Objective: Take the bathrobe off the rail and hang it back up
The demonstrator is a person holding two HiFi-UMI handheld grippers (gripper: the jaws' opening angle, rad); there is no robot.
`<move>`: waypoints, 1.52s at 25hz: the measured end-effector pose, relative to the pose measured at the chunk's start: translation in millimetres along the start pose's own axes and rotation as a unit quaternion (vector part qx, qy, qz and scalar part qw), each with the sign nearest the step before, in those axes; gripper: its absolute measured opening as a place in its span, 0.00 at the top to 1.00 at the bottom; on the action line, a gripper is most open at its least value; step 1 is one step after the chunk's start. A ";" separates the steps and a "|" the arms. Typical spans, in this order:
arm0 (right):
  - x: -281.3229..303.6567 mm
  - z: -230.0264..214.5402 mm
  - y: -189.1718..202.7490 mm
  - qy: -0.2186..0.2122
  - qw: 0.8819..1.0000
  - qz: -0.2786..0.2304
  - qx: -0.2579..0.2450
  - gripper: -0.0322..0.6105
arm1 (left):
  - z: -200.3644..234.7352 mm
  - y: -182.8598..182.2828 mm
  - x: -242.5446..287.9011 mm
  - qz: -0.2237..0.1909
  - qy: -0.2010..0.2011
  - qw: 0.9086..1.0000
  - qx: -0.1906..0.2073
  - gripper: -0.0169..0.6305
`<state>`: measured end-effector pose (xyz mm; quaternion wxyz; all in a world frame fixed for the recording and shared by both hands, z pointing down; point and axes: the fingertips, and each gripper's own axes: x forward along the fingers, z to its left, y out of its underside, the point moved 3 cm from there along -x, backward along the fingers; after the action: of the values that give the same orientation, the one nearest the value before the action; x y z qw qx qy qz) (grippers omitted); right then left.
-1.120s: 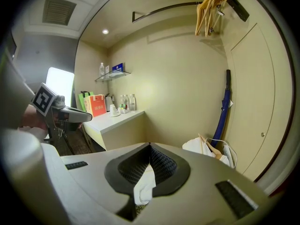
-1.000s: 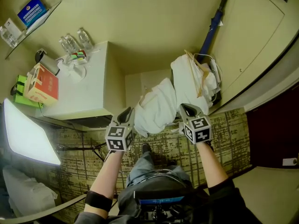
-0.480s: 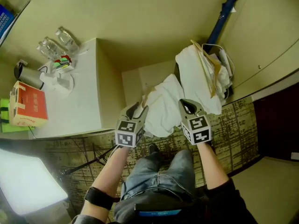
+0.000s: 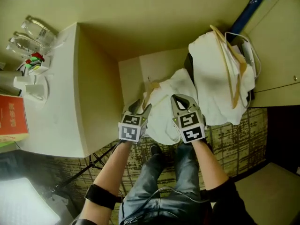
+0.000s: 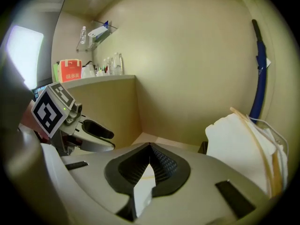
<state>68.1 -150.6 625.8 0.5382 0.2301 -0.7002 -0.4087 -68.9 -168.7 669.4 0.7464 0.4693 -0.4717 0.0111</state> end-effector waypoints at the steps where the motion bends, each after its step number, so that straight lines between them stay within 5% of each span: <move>1: 17.9 -1.3 7.4 -0.005 1.000 0.004 -0.003 0.92 | 9.7 7.2 16.6 0.007 -0.002 1.000 -0.006 0.65; 12: 159.3 -10.6 76.0 -0.034 0.999 0.027 -0.013 0.92 | 92.1 77.5 178.3 0.074 -0.003 0.997 -0.039 0.63; 17: 185.3 -13.9 85.7 -0.041 0.999 0.014 -0.010 0.92 | 106.3 92.5 228.2 0.103 0.029 0.994 -0.028 0.56; 25: 199.3 -16.3 96.0 -0.050 0.999 0.008 -0.019 0.92 | 128.3 120.5 271.1 0.140 0.061 0.987 -0.048 0.54; 34: 204.6 -22.4 100.5 -0.055 0.998 0.000 -0.017 0.92 | 120.7 135.1 292.1 0.177 0.191 0.960 -0.100 0.52; 38: 204.6 -21.2 99.5 -0.054 0.998 -0.003 -0.019 0.92 | 118.7 136.5 294.4 0.175 0.191 0.963 -0.077 0.64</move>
<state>35.4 -257.7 824.9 0.5028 0.1994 -0.7195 -0.4356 -50.6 -302.2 987.6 0.8429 0.3096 -0.3946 0.1946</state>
